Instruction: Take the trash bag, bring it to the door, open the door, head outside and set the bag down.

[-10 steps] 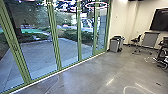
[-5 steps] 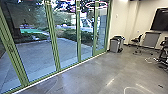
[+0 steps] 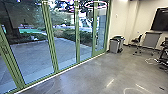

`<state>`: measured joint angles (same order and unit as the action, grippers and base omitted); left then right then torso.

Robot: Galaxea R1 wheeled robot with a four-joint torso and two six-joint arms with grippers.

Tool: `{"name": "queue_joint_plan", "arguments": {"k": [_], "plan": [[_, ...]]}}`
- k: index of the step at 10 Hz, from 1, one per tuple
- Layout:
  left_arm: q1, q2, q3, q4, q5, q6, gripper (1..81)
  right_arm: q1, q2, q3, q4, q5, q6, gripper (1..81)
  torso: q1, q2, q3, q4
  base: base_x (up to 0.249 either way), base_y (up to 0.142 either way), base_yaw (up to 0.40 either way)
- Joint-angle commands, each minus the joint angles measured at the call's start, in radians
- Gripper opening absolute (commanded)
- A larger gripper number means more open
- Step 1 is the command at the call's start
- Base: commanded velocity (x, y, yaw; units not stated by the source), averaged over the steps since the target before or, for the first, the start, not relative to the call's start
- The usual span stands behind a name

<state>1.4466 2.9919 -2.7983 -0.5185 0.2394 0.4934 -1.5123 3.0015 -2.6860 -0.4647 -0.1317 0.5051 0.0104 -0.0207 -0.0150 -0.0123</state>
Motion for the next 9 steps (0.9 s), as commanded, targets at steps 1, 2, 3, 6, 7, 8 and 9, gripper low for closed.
{"name": "queue_joint_plan", "arguments": {"k": [1, 2, 3, 6, 7, 8, 9], "plan": [[-0.058, -0.005, -0.004, 0.003, 0.083, 0.005, 1.0, 0.054, -0.004, -0.001, -0.003, -0.057, -0.002, 81.1, 0.000, 0.000, 0.000, 0.000, 0.141, -0.097, 0.000], [-0.058, -0.007, -0.004, 0.003, 0.083, 0.005, 1.0, 0.054, -0.004, -0.001, -0.003, -0.057, -0.002, 81.1, 0.000, 0.000, 0.000, 0.000, 0.142, -0.096, 0.000], [-0.058, -0.007, -0.004, 0.003, 0.083, 0.005, 1.0, 0.054, -0.004, -0.001, -0.003, -0.057, -0.002, 81.1, 0.000, 0.000, 0.000, 0.000, 0.142, -0.085, 0.000], [-0.058, -0.007, -0.004, 0.003, 0.083, 0.005, 1.0, 0.054, -0.004, -0.001, -0.003, -0.057, -0.002, 81.1, 0.000, 0.000, 0.000, 0.000, 0.142, -0.077, 0.000], [-0.058, -0.007, -0.004, 0.003, 0.083, 0.005, 1.0, 0.054, -0.004, -0.001, -0.003, -0.057, -0.002, 81.1, 0.000, 0.000, 0.000, 0.000, 0.141, -0.074, 0.000], [-0.058, -0.007, -0.004, 0.003, 0.083, 0.005, 1.0, 0.053, -0.004, -0.001, -0.003, -0.057, -0.002, 81.1, 0.000, 0.000, 0.000, 0.000, 0.142, -0.072, 0.000], [-0.058, -0.007, -0.004, 0.003, 0.083, 0.005, 1.0, 0.054, -0.002, -0.001, -0.003, -0.057, -0.002, 81.1, 0.000, 0.000, 0.000, 0.000, 0.141, -0.068, 0.000]]}}
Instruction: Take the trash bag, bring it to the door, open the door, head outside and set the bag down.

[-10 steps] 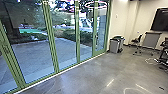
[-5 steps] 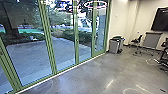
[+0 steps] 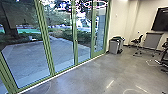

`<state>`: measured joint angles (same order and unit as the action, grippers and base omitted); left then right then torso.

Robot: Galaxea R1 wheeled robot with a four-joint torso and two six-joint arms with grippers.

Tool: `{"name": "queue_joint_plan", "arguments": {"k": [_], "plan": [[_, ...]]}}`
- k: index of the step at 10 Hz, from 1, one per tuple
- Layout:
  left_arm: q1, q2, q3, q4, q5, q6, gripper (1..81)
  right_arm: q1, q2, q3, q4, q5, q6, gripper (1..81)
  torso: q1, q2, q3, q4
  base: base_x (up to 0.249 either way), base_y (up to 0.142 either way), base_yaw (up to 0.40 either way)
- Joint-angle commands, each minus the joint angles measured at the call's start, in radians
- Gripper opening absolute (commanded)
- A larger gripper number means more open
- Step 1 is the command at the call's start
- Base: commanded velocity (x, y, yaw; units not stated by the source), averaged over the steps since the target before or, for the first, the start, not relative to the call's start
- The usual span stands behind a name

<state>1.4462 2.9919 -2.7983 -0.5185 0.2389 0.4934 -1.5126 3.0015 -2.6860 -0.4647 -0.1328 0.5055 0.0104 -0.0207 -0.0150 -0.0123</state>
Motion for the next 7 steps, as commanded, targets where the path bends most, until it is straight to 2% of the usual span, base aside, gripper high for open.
{"name": "queue_joint_plan", "arguments": {"k": [1, 7], "plan": [[-0.057, -0.007, -0.004, 0.003, 0.083, 0.005, 1.0, 0.053, -0.004, -0.001, -0.003, -0.057, -0.002, 81.1, 0.000, 0.000, 0.000, 0.000, 0.141, -0.067, 0.000], [-0.057, -0.007, -0.004, 0.003, 0.083, 0.005, 1.0, 0.054, 0.000, -0.003, -0.003, -0.056, -0.004, 81.1, 0.000, 0.000, 0.000, 0.000, 0.141, -0.067, 0.000]]}}
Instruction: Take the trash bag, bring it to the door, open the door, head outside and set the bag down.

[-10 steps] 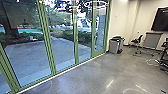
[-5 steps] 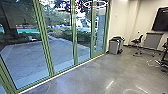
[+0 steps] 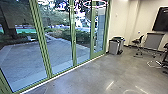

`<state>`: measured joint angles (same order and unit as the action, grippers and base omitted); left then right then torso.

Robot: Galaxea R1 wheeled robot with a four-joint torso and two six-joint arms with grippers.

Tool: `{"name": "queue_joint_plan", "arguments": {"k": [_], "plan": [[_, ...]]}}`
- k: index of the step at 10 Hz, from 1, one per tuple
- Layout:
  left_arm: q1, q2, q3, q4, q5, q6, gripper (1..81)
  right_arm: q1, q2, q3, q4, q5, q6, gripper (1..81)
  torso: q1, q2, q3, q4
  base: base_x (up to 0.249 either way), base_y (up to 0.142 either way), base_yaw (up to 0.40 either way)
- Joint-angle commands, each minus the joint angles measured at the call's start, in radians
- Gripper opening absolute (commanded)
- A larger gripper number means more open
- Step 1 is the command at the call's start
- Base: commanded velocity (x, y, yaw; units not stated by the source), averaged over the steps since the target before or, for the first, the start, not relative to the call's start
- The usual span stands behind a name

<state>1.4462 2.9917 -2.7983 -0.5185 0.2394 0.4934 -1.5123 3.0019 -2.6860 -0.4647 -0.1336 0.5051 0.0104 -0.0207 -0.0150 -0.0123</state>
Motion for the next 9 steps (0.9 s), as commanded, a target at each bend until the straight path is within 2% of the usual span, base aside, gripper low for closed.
{"name": "queue_joint_plan", "arguments": {"k": [1, 9], "plan": [[-0.056, -0.006, -0.004, 0.003, 0.083, 0.005, 1.0, 0.054, -0.001, -0.003, -0.003, -0.057, -0.003, 81.1, 0.000, 0.000, 0.000, 0.000, 0.141, -0.065, 0.000], [-0.052, -0.005, -0.003, 0.003, 0.083, 0.007, 1.0, 0.050, 0.001, -0.011, -0.003, -0.054, -0.003, 81.1, 0.000, 0.000, 0.000, 0.000, 0.138, -0.065, 0.000]]}}
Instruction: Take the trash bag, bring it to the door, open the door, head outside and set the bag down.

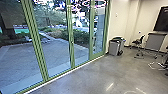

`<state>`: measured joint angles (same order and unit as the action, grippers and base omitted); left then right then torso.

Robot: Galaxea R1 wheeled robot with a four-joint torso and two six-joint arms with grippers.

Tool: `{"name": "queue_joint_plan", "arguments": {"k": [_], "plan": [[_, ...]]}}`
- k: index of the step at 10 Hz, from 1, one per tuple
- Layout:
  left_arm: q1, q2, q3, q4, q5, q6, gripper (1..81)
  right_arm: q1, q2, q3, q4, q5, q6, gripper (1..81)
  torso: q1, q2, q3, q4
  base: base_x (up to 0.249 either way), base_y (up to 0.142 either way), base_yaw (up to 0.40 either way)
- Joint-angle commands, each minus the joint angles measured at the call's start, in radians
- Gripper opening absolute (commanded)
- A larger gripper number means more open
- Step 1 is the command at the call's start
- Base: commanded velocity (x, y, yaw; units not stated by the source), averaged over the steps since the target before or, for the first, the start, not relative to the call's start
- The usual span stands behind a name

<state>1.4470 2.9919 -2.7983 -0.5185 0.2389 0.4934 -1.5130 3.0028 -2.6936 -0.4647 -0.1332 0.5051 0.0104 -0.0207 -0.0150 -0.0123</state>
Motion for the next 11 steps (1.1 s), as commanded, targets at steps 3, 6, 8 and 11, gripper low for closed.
{"name": "queue_joint_plan", "arguments": {"k": [3, 6, 8, 11], "plan": [[-0.053, -0.005, -0.001, 0.003, 0.082, 0.011, 1.0, 0.050, 0.001, -0.003, -0.003, -0.054, -0.003, 81.1, 0.000, 0.000, 0.000, 0.000, 0.138, -0.064, 0.000], [-0.053, -0.004, -0.001, 0.003, 0.082, 0.013, 1.0, 0.052, 0.001, -0.003, -0.003, -0.054, -0.003, 81.1, 0.000, 0.000, 0.000, 0.000, 0.138, -0.065, 0.000], [-0.053, -0.004, -0.001, 0.003, 0.082, 0.013, 1.0, 0.052, 0.003, -0.003, -0.003, -0.055, -0.003, 81.1, 0.000, 0.000, 0.000, 0.000, 0.138, -0.065, 0.000], [-0.053, -0.004, -0.001, 0.003, 0.082, 0.013, 1.0, 0.052, 0.003, -0.003, -0.003, -0.055, -0.003, 81.1, 0.000, 0.000, 0.000, 0.000, 0.138, -0.065, 0.000]]}}
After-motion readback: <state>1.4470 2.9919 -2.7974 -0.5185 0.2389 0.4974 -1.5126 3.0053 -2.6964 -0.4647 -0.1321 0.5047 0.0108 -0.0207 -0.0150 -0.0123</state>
